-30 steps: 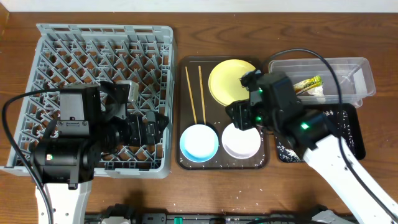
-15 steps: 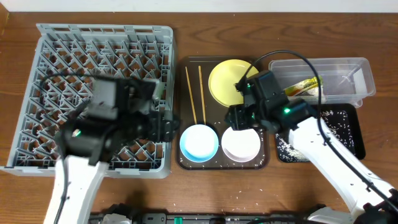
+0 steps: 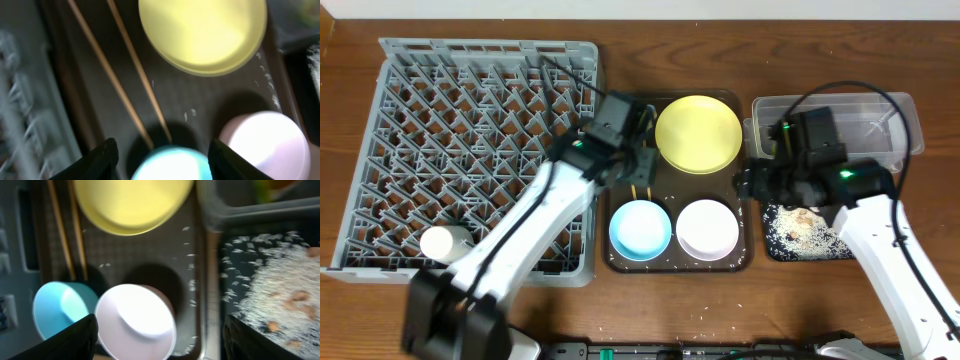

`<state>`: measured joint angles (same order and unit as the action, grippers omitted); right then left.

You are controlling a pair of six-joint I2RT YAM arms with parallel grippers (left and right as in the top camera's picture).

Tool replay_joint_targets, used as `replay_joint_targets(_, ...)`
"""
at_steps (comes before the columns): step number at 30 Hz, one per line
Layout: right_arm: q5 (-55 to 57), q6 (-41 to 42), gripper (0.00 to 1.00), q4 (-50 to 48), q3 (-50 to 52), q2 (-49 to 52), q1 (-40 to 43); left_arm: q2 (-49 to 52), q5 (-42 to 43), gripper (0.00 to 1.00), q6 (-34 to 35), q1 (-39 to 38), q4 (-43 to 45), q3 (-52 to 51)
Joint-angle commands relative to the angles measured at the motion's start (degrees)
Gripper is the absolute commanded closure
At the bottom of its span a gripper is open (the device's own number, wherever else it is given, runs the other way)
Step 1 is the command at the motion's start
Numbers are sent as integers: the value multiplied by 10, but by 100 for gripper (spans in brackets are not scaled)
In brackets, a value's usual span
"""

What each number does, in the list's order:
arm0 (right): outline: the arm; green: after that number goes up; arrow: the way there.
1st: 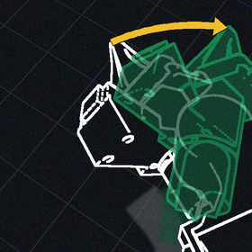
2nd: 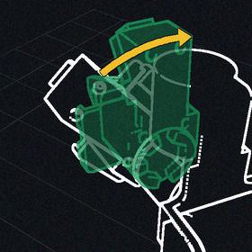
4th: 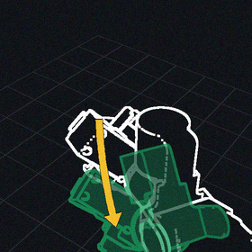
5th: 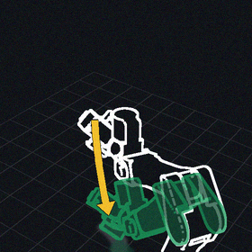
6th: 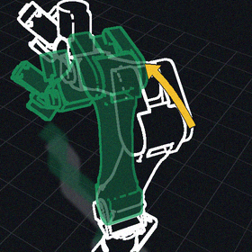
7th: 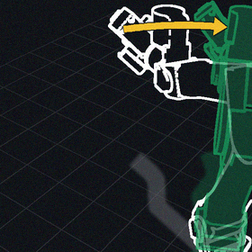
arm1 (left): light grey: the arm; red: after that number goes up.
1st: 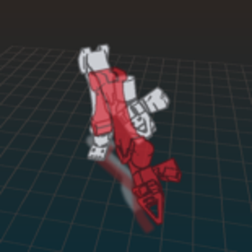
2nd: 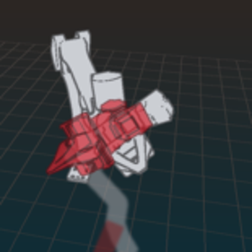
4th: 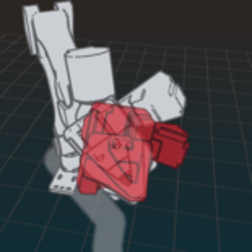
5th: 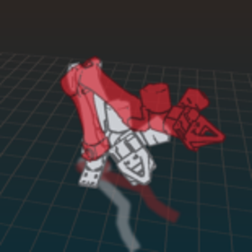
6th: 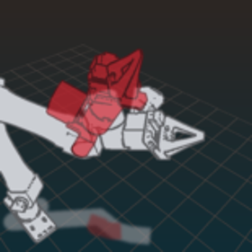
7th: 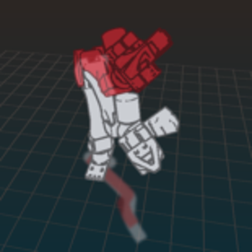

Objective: Sort waste into correct bins and load items into the dishwasher
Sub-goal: 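Grasp the wooden chopsticks on the brown tray with the left gripper, then place the chopsticks upright at the right edge of the dish rack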

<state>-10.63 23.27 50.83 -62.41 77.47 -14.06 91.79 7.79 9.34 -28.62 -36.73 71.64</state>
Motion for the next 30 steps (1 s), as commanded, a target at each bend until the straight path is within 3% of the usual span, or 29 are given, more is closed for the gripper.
replay_joint_targets(1, 8, -5, 21, 11, -1, -7, 22, 70, -29, 44, 24, -2, 45, 2)
replay_joint_targets(11, 10, -11, 20, 23, -1, -7, 20, 189, -53, 50, 46, -3, 129, 2)
replay_joint_targets(16, 10, -11, 20, 23, -1, -7, 20, 234, -53, 58, 61, -6, 156, 2)
replay_joint_targets(26, 10, -11, 20, 24, -1, -7, 20, 259, -55, 88, 63, -11, 161, 2)
replay_joint_targets(30, 10, -11, 20, 26, -1, -7, 20, 251, -56, 92, 69, -11, 147, 4)
